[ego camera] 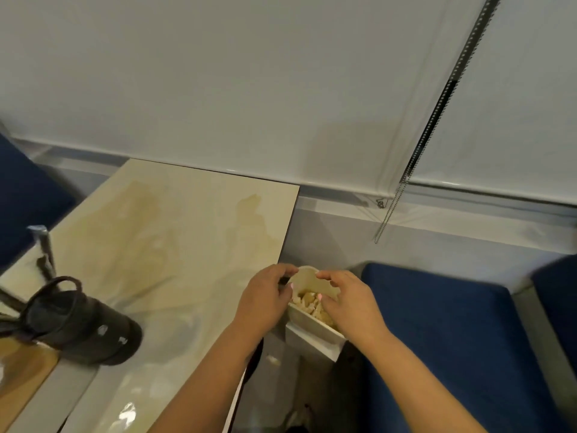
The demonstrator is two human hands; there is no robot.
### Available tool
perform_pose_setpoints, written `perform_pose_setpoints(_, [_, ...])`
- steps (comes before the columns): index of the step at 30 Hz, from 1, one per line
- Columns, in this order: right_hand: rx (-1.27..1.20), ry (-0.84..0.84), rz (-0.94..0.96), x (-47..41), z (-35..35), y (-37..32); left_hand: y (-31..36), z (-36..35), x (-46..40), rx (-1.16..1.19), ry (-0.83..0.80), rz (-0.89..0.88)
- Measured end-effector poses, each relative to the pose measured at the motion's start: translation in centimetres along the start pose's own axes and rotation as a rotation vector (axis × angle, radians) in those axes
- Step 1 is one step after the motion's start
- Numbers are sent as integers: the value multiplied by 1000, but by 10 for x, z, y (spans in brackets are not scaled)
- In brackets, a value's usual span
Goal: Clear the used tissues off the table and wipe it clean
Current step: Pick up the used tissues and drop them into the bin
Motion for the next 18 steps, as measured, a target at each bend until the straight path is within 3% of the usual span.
perform_pose_setpoints(9, [-65, -51, 212, 66, -32, -87, -25, 71, 107, -16, 192, 94])
perform_pose_setpoints(18, [-104, -226, 417, 115, -103, -171, -69, 138, 209, 1, 372, 266])
Point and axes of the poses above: each hand's wrist, its own x-axis away from the middle knuckle, its own z-axis out of the back of the hand, y = z × x, the point moved 8 cm from there along -x, towards the middle knuckle, and after that the axes turned 1 degree about z, right-handed, at the moved point
